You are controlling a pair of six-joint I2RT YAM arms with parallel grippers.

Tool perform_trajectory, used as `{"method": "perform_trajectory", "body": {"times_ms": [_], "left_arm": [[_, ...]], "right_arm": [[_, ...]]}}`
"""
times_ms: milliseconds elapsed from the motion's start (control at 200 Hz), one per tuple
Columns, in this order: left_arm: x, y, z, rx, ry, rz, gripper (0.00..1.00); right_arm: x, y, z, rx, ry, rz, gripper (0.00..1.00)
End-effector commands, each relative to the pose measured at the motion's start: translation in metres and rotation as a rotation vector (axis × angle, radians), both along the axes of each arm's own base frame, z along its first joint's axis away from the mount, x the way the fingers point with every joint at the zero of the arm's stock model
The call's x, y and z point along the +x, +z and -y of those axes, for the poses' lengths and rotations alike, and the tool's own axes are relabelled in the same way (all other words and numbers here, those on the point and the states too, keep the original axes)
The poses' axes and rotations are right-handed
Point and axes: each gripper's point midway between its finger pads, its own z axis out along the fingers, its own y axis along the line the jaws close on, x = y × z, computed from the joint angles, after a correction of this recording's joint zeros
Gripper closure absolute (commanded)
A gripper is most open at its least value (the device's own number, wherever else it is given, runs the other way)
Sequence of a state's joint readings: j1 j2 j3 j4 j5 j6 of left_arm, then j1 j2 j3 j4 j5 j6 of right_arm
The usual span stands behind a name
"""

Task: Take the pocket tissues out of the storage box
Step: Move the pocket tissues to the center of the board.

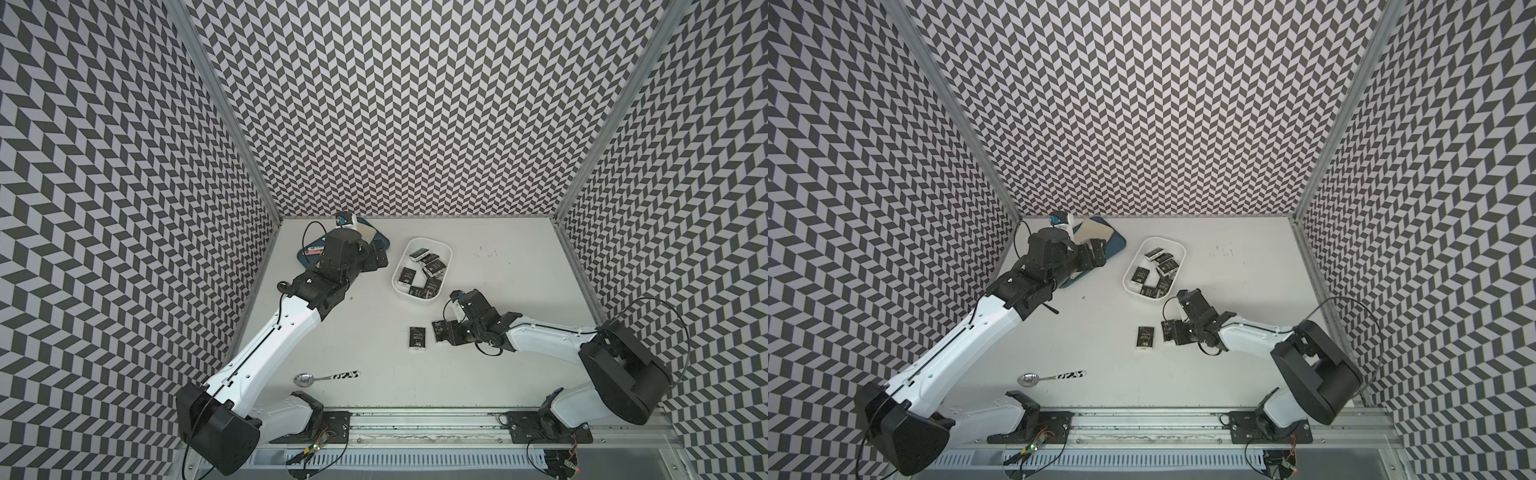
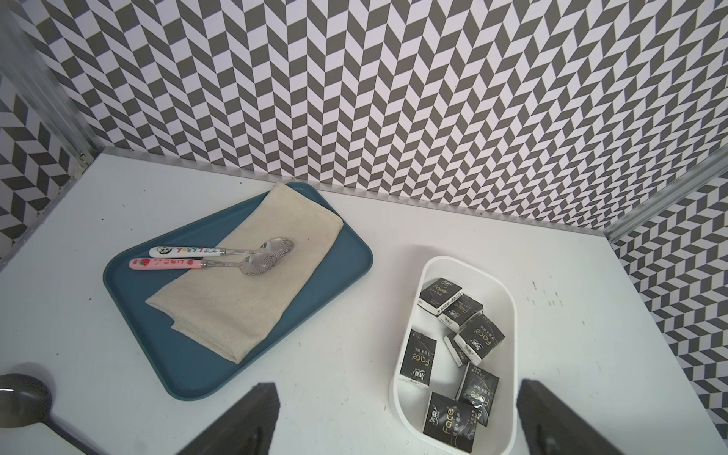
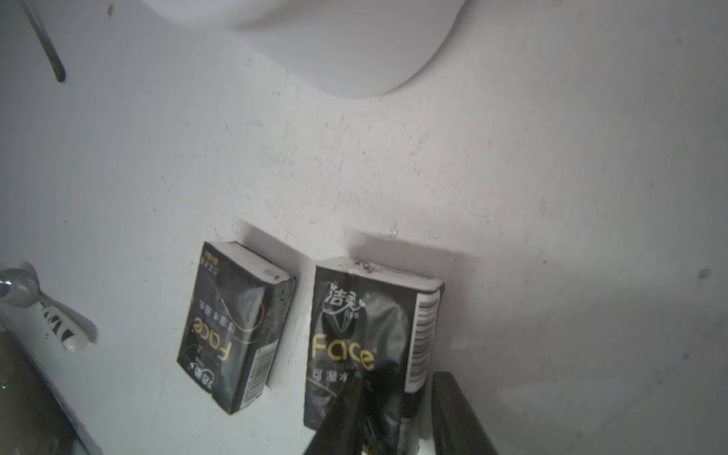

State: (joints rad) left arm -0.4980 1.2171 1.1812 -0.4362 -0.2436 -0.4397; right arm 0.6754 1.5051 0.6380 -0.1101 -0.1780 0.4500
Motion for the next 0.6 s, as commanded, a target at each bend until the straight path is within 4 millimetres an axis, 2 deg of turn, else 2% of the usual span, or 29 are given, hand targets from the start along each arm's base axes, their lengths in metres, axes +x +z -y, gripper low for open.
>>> {"method": "perform_trajectory", "body": {"times_ms": [0,195,421,596], "left_arm": [[-0.006,0.012,0.001,-0.017,-0.013,0.024,0.01],[-0.007,0.014,0.0,-0.018,-0.01,0.032,0.01],[-0.006,0.003,0.002,-0.015,-0.015,0.011,0.01],[-0.008,0.005,-0.001,-0.013,-0.01,0.02,0.01]], "right_arm": [[0.008,-0.01,0.006,-0.007,-0.08,0.002,0.69],[0.02,-0.002,0.002,0.041,-0.171,0.009,0.74],[0.033,0.006,-0.008,0.074,-0.193,0.019,0.74],[0.041,0.034,-0.009,0.1,-0.196,0.083,0.66]]}}
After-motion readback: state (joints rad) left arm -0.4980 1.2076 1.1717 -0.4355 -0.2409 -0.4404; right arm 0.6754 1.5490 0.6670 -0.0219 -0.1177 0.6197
